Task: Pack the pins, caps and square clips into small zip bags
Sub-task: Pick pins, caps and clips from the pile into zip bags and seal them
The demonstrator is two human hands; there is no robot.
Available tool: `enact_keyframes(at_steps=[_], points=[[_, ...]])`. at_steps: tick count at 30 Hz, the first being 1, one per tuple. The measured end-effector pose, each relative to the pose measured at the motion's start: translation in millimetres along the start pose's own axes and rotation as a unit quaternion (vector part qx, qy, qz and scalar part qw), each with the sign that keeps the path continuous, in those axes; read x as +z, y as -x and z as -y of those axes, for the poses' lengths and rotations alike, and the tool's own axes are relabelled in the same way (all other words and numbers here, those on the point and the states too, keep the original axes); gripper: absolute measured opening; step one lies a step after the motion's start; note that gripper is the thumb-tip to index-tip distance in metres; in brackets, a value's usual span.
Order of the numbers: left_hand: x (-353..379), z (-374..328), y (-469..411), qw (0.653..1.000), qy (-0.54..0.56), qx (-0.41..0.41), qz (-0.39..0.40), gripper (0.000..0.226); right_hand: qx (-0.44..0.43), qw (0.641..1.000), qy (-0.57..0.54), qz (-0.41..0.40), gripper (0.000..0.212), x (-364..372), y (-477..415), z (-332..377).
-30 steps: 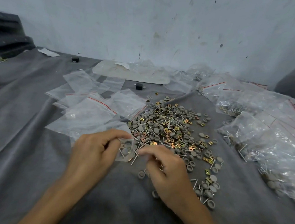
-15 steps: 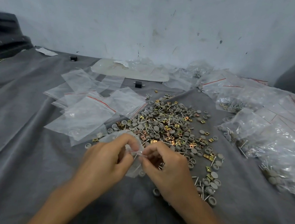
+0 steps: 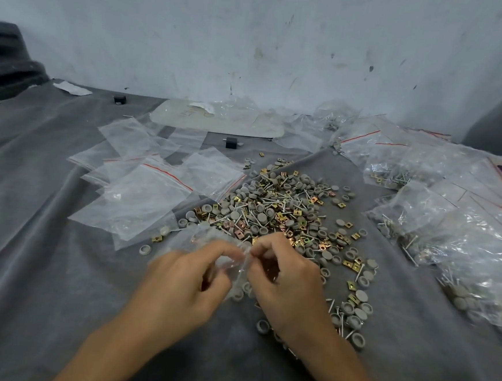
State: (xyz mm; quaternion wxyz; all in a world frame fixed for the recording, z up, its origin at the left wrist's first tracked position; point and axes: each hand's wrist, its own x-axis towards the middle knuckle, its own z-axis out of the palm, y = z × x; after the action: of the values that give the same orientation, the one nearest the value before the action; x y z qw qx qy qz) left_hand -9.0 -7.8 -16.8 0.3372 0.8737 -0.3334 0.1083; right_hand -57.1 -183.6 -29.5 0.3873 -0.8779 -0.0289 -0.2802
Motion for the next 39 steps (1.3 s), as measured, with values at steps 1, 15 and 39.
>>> enact_keyframes(at_steps=[1, 15, 39], points=[[-1, 0, -1, 1.000, -0.009, -0.005, -0.021, 0.027, 0.003, 1.000, -0.015, 0.011, 0.008, -1, -1, -1], [-10, 5, -6, 0.990, 0.028, -0.116, -0.076, 0.034, 0.210, 0.924, 0.259, 0.188, 0.055, -37, -20, -47], [-10, 3, -7, 0.994, 0.009, -0.104, -0.042, 0.029, 0.200, 0.980, -0.003, 0.026, 0.029, -40, -20, -36]])
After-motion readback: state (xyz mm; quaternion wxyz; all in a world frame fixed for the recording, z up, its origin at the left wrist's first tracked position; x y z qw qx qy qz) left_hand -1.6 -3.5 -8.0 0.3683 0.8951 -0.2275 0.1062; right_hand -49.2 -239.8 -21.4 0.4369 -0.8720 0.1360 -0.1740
